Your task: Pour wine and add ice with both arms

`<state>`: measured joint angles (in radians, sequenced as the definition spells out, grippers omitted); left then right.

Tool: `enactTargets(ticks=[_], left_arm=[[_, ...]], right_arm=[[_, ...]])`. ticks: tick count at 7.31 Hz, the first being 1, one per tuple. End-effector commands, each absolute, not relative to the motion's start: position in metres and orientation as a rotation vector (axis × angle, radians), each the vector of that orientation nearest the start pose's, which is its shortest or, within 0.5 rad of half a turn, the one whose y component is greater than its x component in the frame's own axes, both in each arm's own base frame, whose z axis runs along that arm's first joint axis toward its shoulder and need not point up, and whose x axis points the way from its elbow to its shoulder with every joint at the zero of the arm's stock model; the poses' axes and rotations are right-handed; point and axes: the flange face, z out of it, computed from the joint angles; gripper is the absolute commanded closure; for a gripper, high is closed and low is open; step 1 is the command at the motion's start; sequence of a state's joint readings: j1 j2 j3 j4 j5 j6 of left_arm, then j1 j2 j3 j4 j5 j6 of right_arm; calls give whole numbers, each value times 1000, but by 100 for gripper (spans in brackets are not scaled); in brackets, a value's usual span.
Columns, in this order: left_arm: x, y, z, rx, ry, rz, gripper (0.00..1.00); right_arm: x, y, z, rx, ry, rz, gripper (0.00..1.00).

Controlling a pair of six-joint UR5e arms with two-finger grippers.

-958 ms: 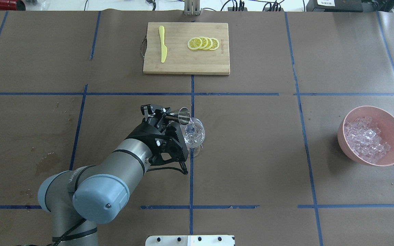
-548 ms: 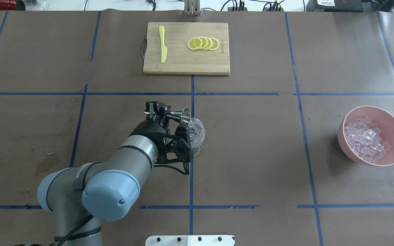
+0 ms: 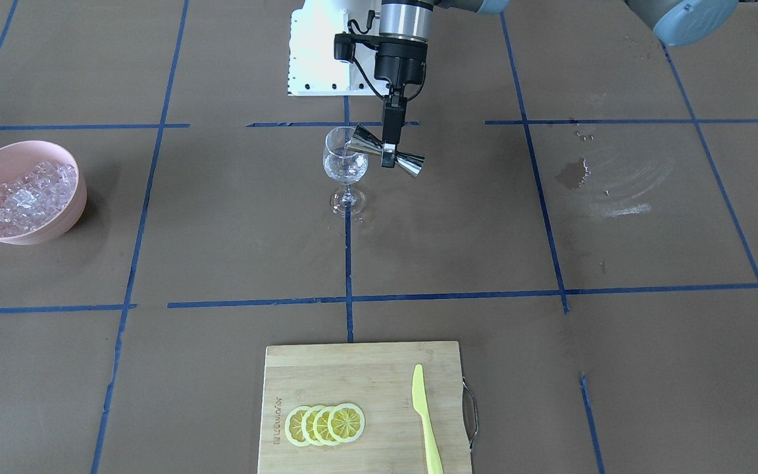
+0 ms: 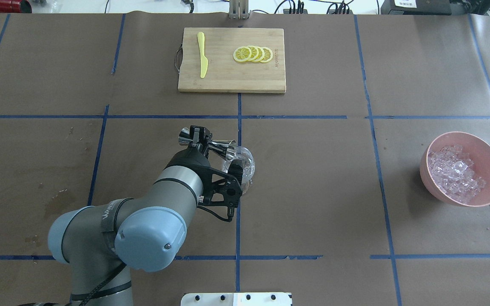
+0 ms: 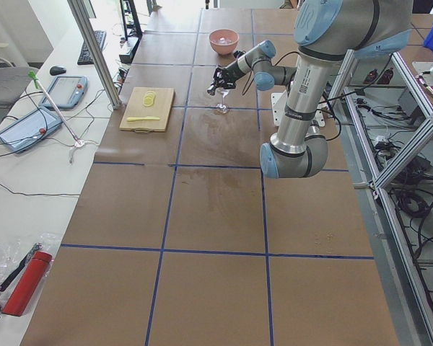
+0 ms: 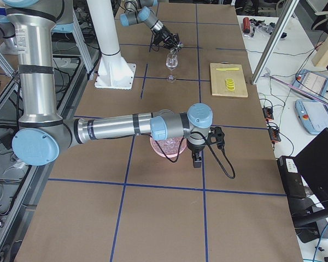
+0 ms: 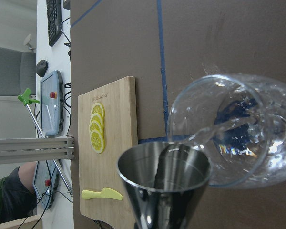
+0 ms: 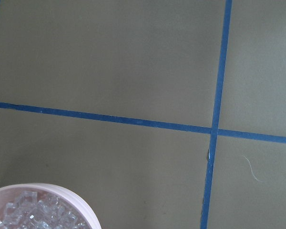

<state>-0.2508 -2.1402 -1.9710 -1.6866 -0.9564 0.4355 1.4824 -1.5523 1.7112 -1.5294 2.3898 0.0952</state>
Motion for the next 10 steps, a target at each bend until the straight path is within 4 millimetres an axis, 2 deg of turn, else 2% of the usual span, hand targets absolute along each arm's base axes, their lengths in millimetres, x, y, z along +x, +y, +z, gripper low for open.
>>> enactTargets(ticks=[1,5,6,7,8,9,10], left_arm=[[505,-327,140,1258,-83,1245,100],[497,-332,134,1262,-131,1289,100],[490,-333,129,1274,-99,1244,100],[482,-335,128,1284,-20,1138,100],[483,-334,129,1290,92,997,100],[479,-333,161,1271,205,848,100],[465,-331,198,1286,327,701,100]], right_arm=[[15,-510,573,112,-829,-76,0],[14,-510,572,114,-831,-80,0],[14,-510,572,113,-830,-81,0],[14,-510,572,113,-829,-81,0],[13,-511,572,114,-829,-83,0],[13,-511,572,114,-829,-83,0],[13,-511,573,113,-829,-84,0]])
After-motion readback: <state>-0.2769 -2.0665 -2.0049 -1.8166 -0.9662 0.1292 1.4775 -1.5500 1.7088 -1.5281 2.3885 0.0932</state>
